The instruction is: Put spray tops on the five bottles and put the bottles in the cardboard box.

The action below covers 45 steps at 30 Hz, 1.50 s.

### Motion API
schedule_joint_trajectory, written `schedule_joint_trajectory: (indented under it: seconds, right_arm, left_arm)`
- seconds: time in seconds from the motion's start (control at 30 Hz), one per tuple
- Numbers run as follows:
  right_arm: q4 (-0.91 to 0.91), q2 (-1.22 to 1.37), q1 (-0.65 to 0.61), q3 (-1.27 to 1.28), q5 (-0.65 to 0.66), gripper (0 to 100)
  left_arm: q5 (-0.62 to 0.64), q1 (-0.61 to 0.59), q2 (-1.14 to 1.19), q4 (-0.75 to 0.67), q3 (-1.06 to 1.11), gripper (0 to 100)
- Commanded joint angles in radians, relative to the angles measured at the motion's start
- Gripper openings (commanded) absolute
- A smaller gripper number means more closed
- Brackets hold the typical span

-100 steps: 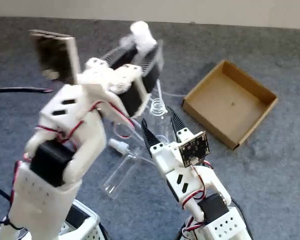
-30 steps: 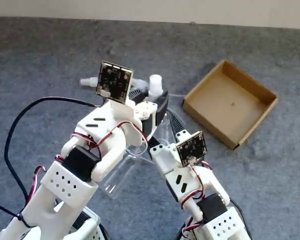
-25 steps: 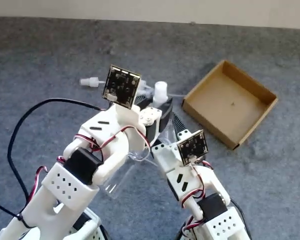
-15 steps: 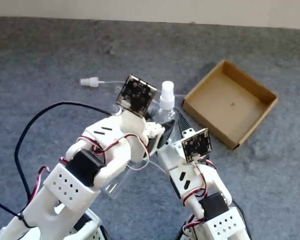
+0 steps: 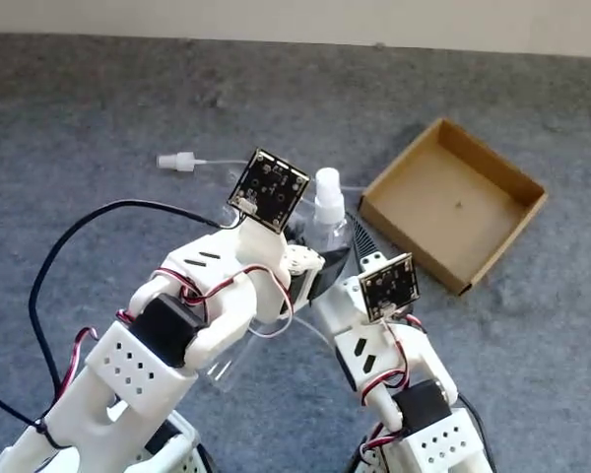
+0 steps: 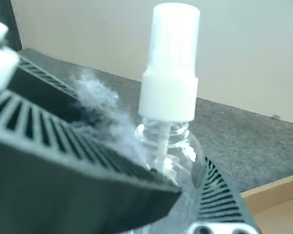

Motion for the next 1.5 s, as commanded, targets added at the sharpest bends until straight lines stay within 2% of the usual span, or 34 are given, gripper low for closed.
schedule_joint_trajectory:
  seconds: [0.0,0.3,0.83,1.07,1.23,1.47]
  right_arm:
    - [0.002,-0.019,0.01,-0.022,-0.005,9.8]
    - [0.001,-0.019,0.01,-0.024,-0.005,9.8]
    - [-0.004,-0.019,0.013,-0.035,-0.003,9.8]
    - [0.002,-0.01,0.015,-0.185,-0.008,9.8]
    - [0.048,0.008,0.01,-0.303,-0.011,9.8]
    - [0.058,0.2,-0.005,-0.47,-0.012,9.8]
  left_arm:
    - [0.006,-0.027,-0.056,0.054,-0.018,20]
    - [0.006,-0.073,-0.335,0.212,0.036,20]
    - [0.005,-0.073,-0.774,0.213,0.447,20]
    - [0.005,-0.064,-0.886,0.212,0.607,20]
    - [0.009,-0.062,-0.894,0.112,0.69,20]
    - [0.014,0.056,-0.894,-0.04,0.72,20]
